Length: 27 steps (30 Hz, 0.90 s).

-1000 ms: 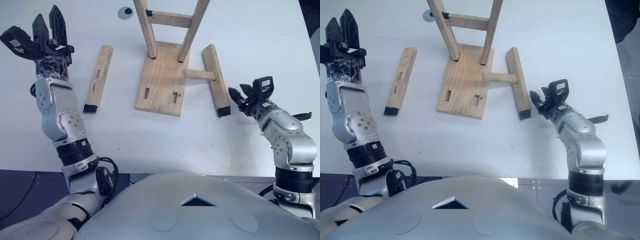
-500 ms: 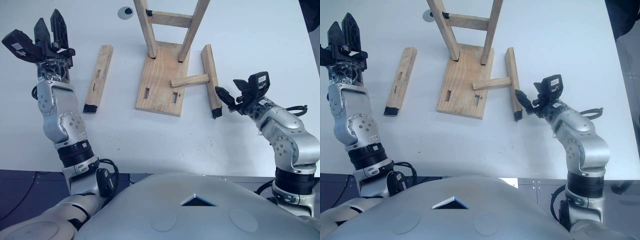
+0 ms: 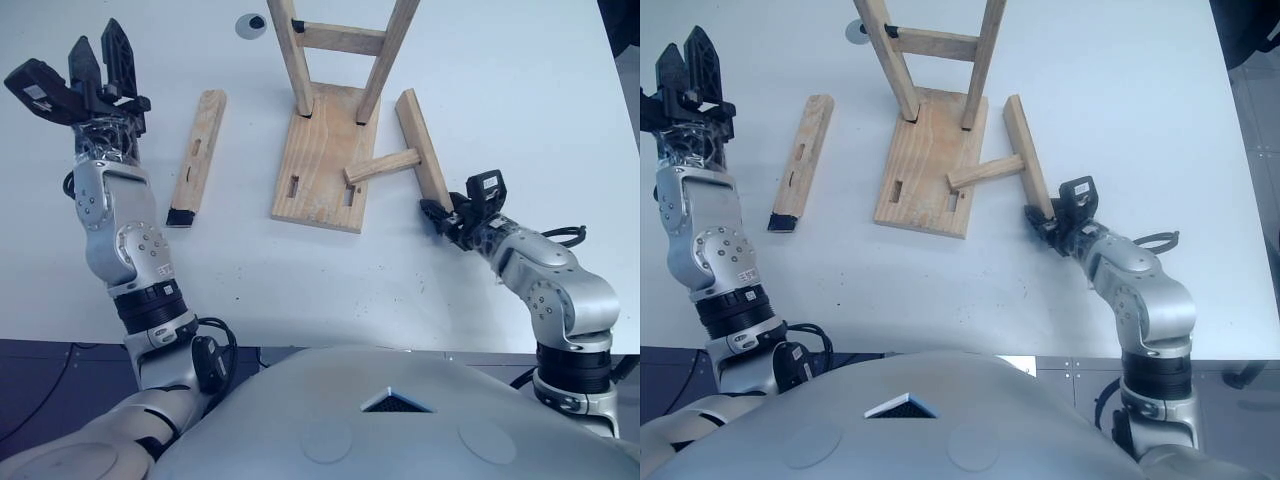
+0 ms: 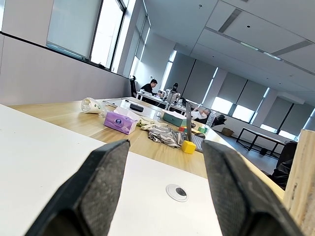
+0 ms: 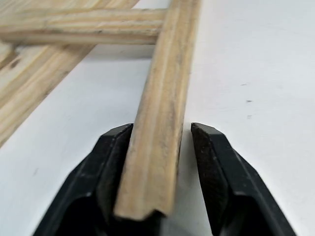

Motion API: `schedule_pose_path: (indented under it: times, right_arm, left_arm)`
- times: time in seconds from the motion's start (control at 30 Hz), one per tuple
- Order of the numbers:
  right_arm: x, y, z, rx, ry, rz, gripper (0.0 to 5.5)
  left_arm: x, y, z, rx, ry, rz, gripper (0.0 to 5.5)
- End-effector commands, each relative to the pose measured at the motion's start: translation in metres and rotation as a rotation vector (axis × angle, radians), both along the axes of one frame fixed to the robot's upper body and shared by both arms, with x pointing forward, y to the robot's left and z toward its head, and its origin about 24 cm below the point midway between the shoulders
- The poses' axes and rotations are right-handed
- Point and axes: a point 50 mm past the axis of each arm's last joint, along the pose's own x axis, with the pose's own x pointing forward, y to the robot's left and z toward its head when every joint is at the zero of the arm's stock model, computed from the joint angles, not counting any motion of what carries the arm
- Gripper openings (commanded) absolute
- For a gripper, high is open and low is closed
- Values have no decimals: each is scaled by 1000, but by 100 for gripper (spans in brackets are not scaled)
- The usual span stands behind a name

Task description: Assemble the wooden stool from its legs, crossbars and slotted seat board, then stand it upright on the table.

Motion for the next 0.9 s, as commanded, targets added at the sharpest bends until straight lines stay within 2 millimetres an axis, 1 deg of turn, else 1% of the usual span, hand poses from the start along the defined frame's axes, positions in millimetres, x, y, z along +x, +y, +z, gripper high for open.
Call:
schedule_pose_path:
  times: [0.03,0.1,0.27,0.33,0.37,0.43,0.5,0.57,0.63,0.7,0.8,0.9]
  right_arm:
    - [5,-6,2,64,5,-72,139]
    - [5,-7,2,104,22,-88,106]
    - [3,-8,-1,233,84,-146,102]
    - [6,-13,1,385,104,-211,102]
    - [10,-18,4,477,105,-254,102]
    - [17,-29,8,610,94,-327,102]
    - [29,-45,13,730,71,-424,102]
    - [41,-65,19,834,45,-483,102]
    - [49,-78,27,934,21,-467,102]
    - [51,-82,34,1044,17,-419,102]
    - [50,-79,44,1137,17,-311,102]
    - [45,-76,60,1251,-1,-145,102]
  left_arm:
    - [3,-1,2,8,5,-8,266]
    - [4,-1,1,1,10,-14,266]
    - [6,-2,3,-2,-15,-35,266]
    - [6,-2,2,-33,0,-65,266]
    - [3,-4,1,-54,6,-121,266]
    - [-2,-11,1,-73,18,-235,266]
    - [-7,-19,2,-73,26,-367,266]
    - [-12,-35,11,-105,21,-558,266]
    - [-14,-49,17,-119,17,-689,266]
    - [-15,-58,19,-139,18,-757,266]
    - [-19,-72,20,-119,19,-866,266]
    - [-24,-89,16,-126,33,-1024,266]
